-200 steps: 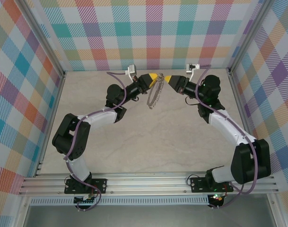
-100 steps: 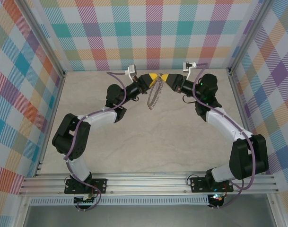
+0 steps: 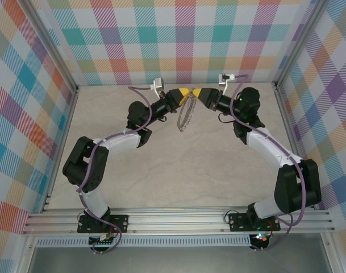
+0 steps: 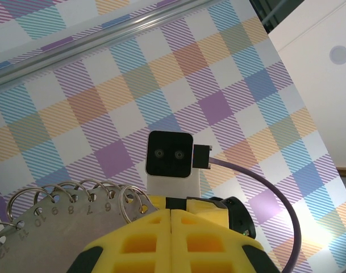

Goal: Put the keys on the keyring

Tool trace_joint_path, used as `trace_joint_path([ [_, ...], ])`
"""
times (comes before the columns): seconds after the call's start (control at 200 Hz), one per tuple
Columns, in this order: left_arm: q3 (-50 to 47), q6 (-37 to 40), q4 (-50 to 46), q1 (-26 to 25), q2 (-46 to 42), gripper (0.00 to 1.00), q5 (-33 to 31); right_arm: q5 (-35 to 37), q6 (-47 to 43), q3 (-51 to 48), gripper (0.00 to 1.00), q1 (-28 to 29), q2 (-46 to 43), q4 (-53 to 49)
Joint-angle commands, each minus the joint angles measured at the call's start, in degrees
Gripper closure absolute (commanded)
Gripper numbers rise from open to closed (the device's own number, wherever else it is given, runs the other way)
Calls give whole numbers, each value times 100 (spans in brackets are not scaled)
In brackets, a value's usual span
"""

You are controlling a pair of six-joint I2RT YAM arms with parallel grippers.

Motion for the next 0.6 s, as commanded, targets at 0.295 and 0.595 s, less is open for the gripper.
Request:
trace_joint_path([
  [0.295,148,-46,453,-70,-93,100,56,-86,7,244,79,43,221,223],
  [0.595,165,-48,458,-77,-59,100,64,-285,-15,406,80,106,302,153],
])
